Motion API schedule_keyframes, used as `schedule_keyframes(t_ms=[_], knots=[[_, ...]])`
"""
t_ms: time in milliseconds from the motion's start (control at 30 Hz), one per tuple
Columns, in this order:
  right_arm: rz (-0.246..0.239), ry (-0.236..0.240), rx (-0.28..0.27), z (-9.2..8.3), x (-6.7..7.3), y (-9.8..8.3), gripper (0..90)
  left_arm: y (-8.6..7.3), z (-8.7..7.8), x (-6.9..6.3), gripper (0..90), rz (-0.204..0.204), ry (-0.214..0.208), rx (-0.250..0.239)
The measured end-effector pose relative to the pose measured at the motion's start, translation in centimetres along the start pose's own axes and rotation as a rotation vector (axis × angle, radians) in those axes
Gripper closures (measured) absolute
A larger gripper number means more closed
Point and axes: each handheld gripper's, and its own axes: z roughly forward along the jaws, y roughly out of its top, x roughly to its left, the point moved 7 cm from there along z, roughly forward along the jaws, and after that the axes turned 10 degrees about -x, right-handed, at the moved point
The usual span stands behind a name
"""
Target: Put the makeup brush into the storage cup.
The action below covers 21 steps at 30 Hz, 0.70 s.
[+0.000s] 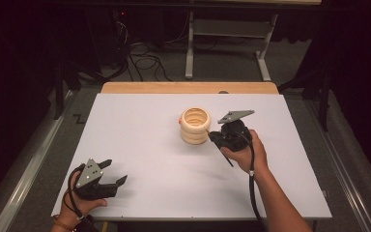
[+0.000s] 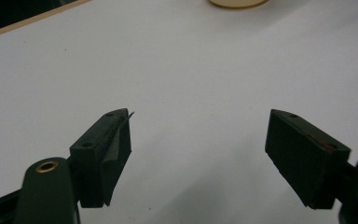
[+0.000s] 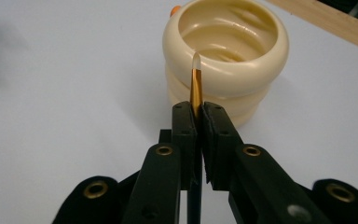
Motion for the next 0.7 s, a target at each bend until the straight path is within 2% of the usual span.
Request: schedule_keyframes(t_ms=[233, 367, 700], knots=[[-0.006, 0.000, -0.061, -0.6, -0.3, 0.6, 85.6, 0.0, 0.0, 0.0, 23.2, 0.004, 0.002, 0.002], [-0.011, -0.015, -0.082, -0.9, -0.5, 0.7, 85.6, 0.0, 0.0, 0.0, 23.1, 0.003, 0.003, 0.001], [-0.017, -0.006, -0.138, -1.3, -0.5, 1.4, 85.5, 0.0, 0.0, 0.1, 22.1, 0.003, 0.016, -0.003]])
